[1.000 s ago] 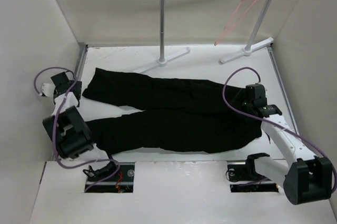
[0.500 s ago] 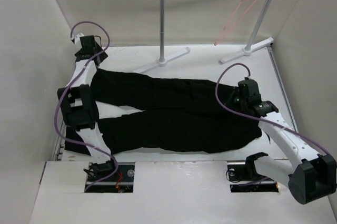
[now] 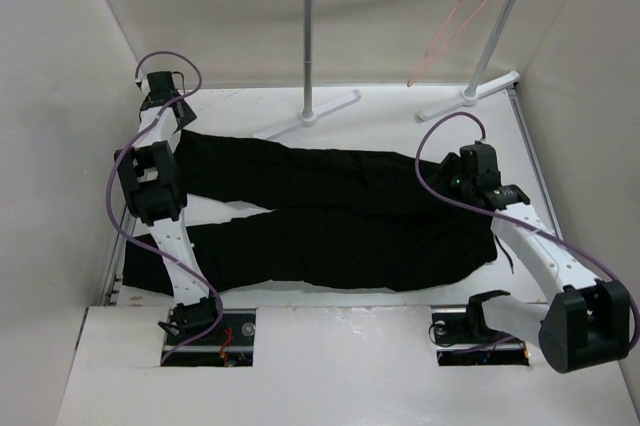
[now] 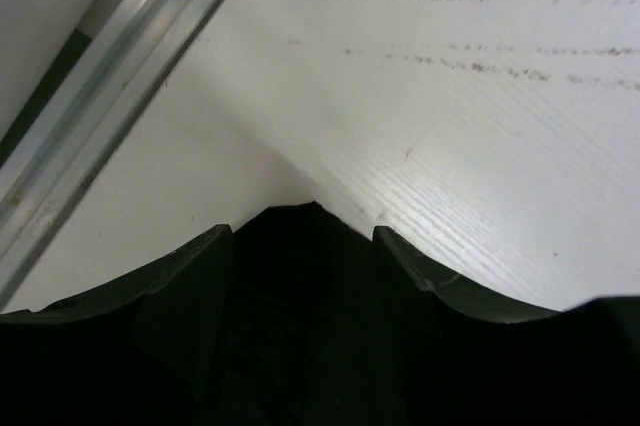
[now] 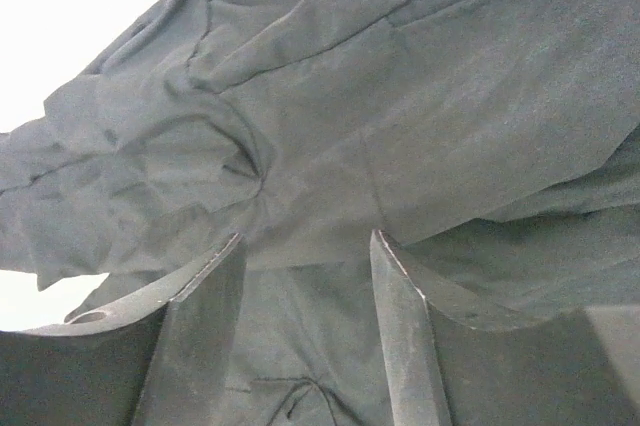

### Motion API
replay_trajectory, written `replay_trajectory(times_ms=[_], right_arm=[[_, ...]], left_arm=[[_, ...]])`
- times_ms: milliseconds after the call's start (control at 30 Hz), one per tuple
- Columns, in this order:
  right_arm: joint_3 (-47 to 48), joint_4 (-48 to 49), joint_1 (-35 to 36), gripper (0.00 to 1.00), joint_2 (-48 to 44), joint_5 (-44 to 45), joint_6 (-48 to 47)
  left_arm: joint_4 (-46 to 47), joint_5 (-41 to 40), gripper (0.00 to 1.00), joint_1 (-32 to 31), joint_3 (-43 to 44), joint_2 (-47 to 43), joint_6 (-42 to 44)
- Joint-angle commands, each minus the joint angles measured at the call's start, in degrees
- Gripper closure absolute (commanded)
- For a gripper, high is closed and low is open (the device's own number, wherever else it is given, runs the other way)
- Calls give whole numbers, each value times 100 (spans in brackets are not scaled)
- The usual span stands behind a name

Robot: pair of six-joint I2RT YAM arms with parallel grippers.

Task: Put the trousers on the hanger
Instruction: Flatten out the trousers at the center of the board.

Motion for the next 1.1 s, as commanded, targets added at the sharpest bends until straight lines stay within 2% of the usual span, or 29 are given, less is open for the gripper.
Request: replay_trajectory(times_ms=[0, 200, 367, 567, 700, 867, 1000, 1033, 1067], right_arm=[[51, 359, -111, 39, 122, 65, 7], [428, 368, -734, 33, 465, 460, 7], [850, 237, -1473, 31, 747, 785, -116], [947, 78, -1878, 27, 1264, 1444, -186], [1246, 305, -2203, 27, 1985, 1217, -230], [1773, 535, -2204, 28, 2547, 1146, -502], [1984, 517, -2186, 37, 2908, 1050, -520], [2046, 526, -2186, 43, 2996, 1049, -520], [2107, 526, -2186, 53, 3093, 1049, -529]], left_arm=[[72, 5, 45, 87, 248, 87, 105], [186, 277, 54, 113, 292, 263, -61], [353, 391, 46, 96, 187, 255, -290], [441, 602, 45, 122, 240, 351, -589], [450, 716, 49, 157, 222, 430, -703], [555, 909, 54, 184, 178, 457, -808], [599, 1068, 69, 193, 178, 501, -888], [599, 1086, 74, 193, 178, 518, -897], [608, 1103, 78, 184, 178, 527, -914]])
